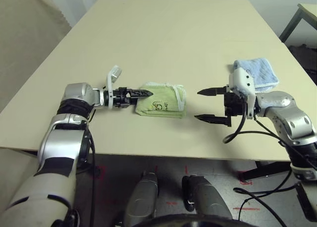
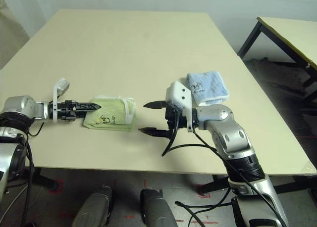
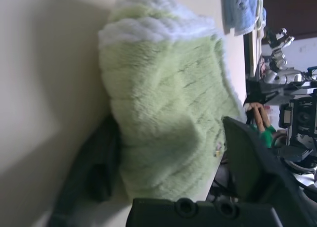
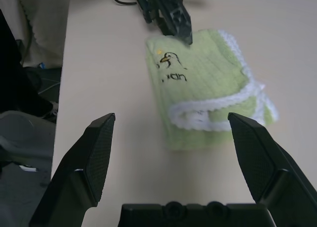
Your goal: Fold the towel and set it aside.
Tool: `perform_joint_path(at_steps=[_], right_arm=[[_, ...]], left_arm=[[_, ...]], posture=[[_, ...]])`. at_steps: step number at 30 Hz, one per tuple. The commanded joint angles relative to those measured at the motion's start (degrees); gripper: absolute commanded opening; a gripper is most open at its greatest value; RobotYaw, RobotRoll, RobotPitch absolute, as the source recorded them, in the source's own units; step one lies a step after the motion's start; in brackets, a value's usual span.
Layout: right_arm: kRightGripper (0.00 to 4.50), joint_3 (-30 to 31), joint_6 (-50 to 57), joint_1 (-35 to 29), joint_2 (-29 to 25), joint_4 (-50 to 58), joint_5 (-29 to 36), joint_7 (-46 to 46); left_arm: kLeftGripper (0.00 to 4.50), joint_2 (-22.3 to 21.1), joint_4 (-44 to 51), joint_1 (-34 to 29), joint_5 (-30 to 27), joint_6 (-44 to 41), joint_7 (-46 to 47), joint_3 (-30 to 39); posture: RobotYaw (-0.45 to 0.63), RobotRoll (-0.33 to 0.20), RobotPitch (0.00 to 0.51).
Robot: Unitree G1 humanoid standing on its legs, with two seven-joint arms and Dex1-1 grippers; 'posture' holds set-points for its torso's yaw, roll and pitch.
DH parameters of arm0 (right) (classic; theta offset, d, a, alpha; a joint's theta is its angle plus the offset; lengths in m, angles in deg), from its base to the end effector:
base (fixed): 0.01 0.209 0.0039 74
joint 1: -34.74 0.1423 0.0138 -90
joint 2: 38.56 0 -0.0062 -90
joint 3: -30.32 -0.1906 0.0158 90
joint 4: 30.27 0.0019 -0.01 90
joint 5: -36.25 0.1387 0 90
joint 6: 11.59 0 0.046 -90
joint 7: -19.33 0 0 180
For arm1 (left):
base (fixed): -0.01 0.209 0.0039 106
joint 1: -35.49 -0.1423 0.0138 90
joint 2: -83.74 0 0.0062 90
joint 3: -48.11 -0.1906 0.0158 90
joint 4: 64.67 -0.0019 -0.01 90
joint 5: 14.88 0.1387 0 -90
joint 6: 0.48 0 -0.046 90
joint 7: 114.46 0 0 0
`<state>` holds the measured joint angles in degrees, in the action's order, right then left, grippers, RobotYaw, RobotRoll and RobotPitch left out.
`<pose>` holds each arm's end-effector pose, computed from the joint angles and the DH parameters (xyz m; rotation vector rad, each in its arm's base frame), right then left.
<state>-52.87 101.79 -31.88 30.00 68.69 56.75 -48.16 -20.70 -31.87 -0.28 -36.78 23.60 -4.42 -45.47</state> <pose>0.2631 -0.2122 0.1622 -0.3636 0.1367 1.3283 0.3265 0.2540 0.1157 -0.7011 0.9574 -0.8673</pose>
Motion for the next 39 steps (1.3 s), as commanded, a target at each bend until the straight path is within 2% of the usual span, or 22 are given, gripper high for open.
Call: perform_joint_path(at_steps=[1,5,8,13,17,21,25,32,39], right_arm=[[4.50,-0.53,1.07,-1.17,-0.48,2.14,1.10,1.02],[4.50,-0.94,1.50,-1.56,-0.21,2.67,1.49,2.26],[4.50,-1.94,2.92,-1.42,0.62,2.61,2.66,4.50],[4.50,-2.25,6.40,-2.35,3.77,4.79,4.78,9.34],[4.50,-1.91,7.92,-2.95,5.25,5.94,5.38,11.50],[4.50,-1.76,10.10,-3.61,6.49,8.07,6.18,13.95],[4.50,-2.04,11.01,-4.57,5.63,9.20,6.44,14.73],[4.50,-2.79,11.33,-5.19,5.22,9.00,6.88,16.40],[4.50,-2.55,12.35,-6.27,6.27,10.63,7.64,18.67]], left_arm=[[2.47,0.60,-2.54,-0.39,2.18,-0.20,-1.03,-1.69],[1.13,-0.51,-4.02,-0.44,2.18,0.69,-0.93,0.62],[0.08,-2.39,-5.72,-0.56,-0.10,2.11,1.47,6.64],[0.02,-6.21,-7.94,-1.82,-4.51,4.56,8.13,18.35],[0.02,-7.56,-7.80,-3.60,-7.24,8.44,12.98,25.69],[0.02,-7.71,-9.77,-5.07,-10.44,18.59,24.24,34.80],[0.02,-7.27,-11.83,-5.54,-12.79,27.95,32.87,40.88],[0.02,-6.56,-15.01,-5.23,-14.69,42.56,41.41,46.93],[0.02,-5.51,-16.67,-4.58,-15.02,48.25,45.07,48.38]], posture=[[-0.03,0.000,0.139],[-0.03,0.000,0.139],[-0.01,0.000,0.141],[0.02,0.000,0.140],[0.05,0.000,0.138],[0.06,0.000,0.137],[0.05,0.000,0.137],[0.06,0.000,0.133],[0.04,0.000,0.134]])
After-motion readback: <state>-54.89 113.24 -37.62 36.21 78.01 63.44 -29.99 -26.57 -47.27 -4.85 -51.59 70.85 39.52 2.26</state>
